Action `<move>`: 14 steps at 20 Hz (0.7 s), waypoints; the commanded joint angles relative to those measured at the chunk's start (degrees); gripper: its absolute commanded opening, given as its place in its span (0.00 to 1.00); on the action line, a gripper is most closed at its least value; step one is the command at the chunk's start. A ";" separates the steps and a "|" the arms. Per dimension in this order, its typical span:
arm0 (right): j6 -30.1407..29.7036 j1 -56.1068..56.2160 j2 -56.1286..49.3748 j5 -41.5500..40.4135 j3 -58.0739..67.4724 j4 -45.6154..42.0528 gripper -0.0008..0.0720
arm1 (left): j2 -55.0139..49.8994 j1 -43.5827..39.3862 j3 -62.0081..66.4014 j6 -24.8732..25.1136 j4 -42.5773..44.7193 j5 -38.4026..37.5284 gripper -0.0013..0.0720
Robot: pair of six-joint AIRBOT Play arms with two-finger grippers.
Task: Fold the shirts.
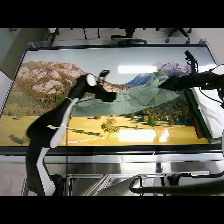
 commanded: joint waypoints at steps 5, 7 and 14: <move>2.64 -0.04 5.27 4.13 0.46 -1.20 0.04 | -11.13 -11.10 7.98 -3.56 -11.28 17.22 0.04; 2.62 -0.04 4.52 4.11 0.44 -2.21 0.04 | -9.35 -9.16 6.97 -3.06 -14.21 15.10 0.04; 4.17 1.73 3.61 -0.57 0.44 -2.40 0.04 | 13.09 8.63 6.97 5.66 -23.67 -2.23 0.04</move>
